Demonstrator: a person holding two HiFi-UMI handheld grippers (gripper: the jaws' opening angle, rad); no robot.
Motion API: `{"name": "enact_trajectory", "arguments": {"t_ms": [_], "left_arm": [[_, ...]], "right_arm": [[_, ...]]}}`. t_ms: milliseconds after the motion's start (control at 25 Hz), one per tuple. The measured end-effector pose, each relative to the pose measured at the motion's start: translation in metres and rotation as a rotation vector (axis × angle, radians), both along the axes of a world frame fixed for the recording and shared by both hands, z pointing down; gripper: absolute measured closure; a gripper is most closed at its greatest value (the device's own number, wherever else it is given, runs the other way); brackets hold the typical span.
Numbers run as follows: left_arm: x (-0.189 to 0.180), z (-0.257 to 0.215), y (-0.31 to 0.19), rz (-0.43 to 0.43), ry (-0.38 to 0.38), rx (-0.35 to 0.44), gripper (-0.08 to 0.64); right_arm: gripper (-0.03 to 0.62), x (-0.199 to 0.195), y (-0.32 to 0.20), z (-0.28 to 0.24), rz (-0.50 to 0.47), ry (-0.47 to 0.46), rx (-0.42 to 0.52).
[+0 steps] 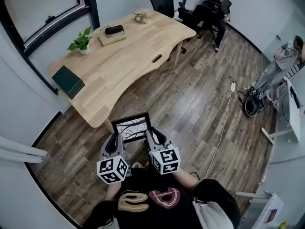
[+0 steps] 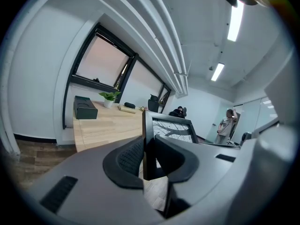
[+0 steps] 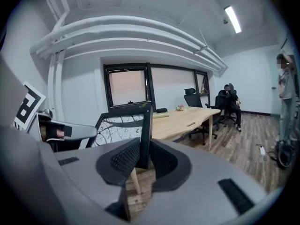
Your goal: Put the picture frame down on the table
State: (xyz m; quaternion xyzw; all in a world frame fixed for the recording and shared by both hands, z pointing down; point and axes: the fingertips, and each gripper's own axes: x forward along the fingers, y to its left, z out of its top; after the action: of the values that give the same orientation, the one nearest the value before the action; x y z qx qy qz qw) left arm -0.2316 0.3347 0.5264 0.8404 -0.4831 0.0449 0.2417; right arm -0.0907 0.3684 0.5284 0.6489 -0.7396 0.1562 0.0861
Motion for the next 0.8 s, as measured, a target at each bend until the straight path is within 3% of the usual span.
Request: {"name": "enact_trajectory", "arguments": {"t_ms": [160,800], "left_arm": [[0.001,0.006,-0.019,-0.029,-0.01,-0.009,0.479],[0.073,0.009,-0.149,-0.062,-0.01,-0.027,0.479]], "right_arm": [[0.515,0.002,-0.02,0.005,-0.024,-0.009,0.005],[0.514,0.074,-0.159,0.003,-0.078,0.007,-0.008]]}}
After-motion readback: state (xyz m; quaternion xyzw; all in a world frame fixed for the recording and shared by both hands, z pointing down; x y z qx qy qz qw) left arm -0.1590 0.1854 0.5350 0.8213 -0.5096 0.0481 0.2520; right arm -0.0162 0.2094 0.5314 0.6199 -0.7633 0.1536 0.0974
